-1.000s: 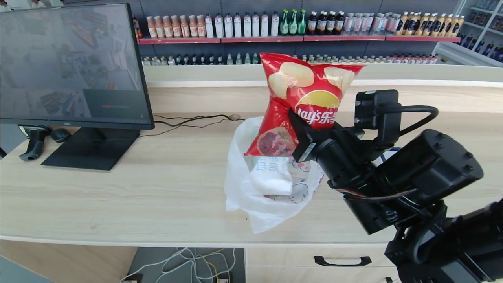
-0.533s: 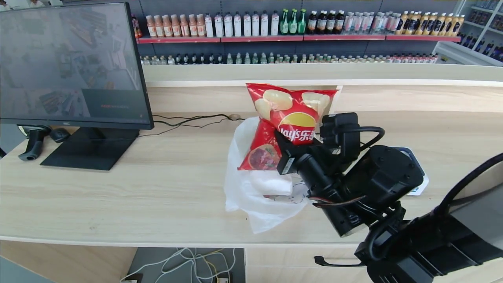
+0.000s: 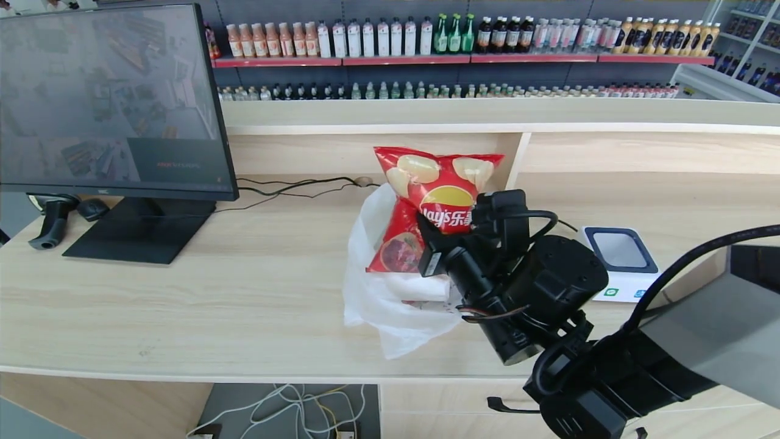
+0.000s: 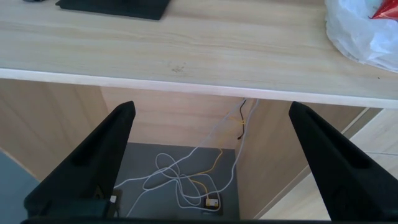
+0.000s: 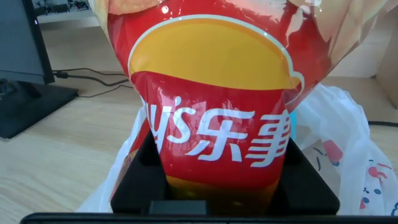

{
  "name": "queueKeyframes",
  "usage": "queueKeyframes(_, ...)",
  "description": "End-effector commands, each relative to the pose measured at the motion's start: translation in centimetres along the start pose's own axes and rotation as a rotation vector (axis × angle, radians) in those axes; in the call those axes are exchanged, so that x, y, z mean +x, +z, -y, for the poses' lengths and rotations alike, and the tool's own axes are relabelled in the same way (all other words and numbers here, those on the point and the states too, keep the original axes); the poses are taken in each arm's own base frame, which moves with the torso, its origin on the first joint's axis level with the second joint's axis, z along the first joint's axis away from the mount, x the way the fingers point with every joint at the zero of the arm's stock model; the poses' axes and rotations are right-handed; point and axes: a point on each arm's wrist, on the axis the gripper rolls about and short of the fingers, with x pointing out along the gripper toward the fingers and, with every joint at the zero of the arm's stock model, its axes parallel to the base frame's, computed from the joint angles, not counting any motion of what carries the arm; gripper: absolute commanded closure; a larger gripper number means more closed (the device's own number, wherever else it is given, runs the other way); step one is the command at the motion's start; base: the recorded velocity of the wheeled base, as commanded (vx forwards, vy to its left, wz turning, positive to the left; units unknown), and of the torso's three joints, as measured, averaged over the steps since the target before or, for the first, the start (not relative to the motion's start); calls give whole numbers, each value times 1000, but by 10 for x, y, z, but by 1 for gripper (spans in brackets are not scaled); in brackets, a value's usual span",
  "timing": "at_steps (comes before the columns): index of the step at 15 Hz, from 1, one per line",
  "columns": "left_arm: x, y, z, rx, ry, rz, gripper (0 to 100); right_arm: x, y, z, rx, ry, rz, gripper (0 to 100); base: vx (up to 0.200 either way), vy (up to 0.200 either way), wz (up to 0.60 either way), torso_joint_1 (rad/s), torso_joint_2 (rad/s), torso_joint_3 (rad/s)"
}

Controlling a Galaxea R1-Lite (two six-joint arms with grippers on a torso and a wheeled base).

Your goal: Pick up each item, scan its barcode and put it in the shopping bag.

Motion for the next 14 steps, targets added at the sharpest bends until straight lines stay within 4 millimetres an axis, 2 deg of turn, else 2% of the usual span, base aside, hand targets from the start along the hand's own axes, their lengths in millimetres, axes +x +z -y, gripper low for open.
queueKeyframes(1, 0, 0, 0, 2, 0, 1, 0, 2, -5, 2, -6, -7, -9, 100, 0, 0, 0, 0, 0, 0)
queueKeyframes(4, 0, 0, 0, 0, 0, 1, 0, 8, -10, 17, -26, -49, -16, 100, 0, 0, 0, 0, 0, 0)
queueKeyframes(6, 0, 0, 0, 2, 0, -1, 0, 9, -13, 17, -31, -59, -21, 100, 0, 0, 0, 0, 0, 0)
queueKeyframes(7, 0, 0, 0, 2, 0, -1, 0, 9, -13, 16, -32, -62, -21, 0, 0, 0, 0, 0, 0, 0)
queueKeyframes(14, 0, 0, 0, 3, 0, -1, 0, 13, -3, 13, -5, -57, 25, 0, 0, 0, 0, 0, 0, 0)
